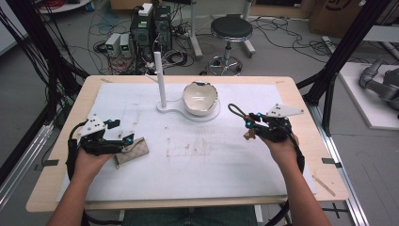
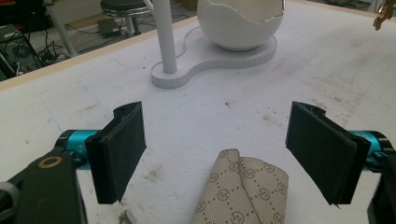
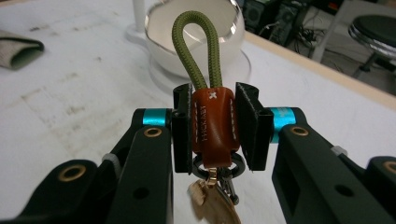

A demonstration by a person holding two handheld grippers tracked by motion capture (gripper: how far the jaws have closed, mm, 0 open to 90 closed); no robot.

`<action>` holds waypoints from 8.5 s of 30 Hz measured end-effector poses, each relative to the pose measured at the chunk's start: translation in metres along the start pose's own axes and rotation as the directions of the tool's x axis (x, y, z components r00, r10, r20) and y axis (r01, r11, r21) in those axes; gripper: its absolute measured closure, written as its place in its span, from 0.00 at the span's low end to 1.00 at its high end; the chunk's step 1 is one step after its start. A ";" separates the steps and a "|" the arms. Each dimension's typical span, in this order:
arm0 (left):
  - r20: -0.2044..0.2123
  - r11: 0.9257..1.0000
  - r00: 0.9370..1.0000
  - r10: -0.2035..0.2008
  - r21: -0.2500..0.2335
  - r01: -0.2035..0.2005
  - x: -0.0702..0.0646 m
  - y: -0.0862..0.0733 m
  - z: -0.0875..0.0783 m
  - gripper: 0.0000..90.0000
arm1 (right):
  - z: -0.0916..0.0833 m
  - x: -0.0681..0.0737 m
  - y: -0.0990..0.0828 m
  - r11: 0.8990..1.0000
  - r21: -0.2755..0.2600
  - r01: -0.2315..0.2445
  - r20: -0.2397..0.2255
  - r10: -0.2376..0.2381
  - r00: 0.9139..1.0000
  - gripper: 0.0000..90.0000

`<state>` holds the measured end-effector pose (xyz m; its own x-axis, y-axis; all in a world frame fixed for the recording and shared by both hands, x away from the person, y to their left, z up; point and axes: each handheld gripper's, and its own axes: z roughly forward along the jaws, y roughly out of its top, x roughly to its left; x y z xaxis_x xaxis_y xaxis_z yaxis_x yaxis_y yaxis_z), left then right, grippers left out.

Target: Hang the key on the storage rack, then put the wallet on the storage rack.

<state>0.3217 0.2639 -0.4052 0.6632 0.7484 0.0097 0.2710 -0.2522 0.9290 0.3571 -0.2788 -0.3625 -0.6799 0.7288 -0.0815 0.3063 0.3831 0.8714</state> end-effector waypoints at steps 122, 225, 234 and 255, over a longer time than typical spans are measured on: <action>0.021 1.000 1.000 -0.012 0.020 0.011 0.001 -0.007 -0.003 0.22 | 0.012 0.011 0.009 0.996 -0.088 -0.012 0.021 0.014 1.000 0.24; 0.200 0.922 0.975 0.095 0.352 -0.162 0.010 -0.039 0.013 0.39 | 0.014 -0.010 -0.057 0.996 0.005 -0.090 0.075 0.089 0.993 0.23; 0.211 0.950 0.972 0.104 0.268 -0.160 0.002 -0.021 0.009 0.39 | 0.014 -0.009 -0.057 0.996 0.012 -0.087 0.071 0.086 0.994 0.23; 0.227 0.959 0.961 0.158 0.197 -0.205 -0.025 0.063 0.055 0.39 | 0.011 -0.005 -0.058 0.996 0.014 -0.086 0.056 0.085 0.995 0.23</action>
<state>0.3603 0.1959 -0.3676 0.8388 0.5395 0.0723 0.2613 -0.5156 0.8160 0.3502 -0.2989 -0.4181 -0.6129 0.7894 -0.0346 0.3725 0.3273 0.8684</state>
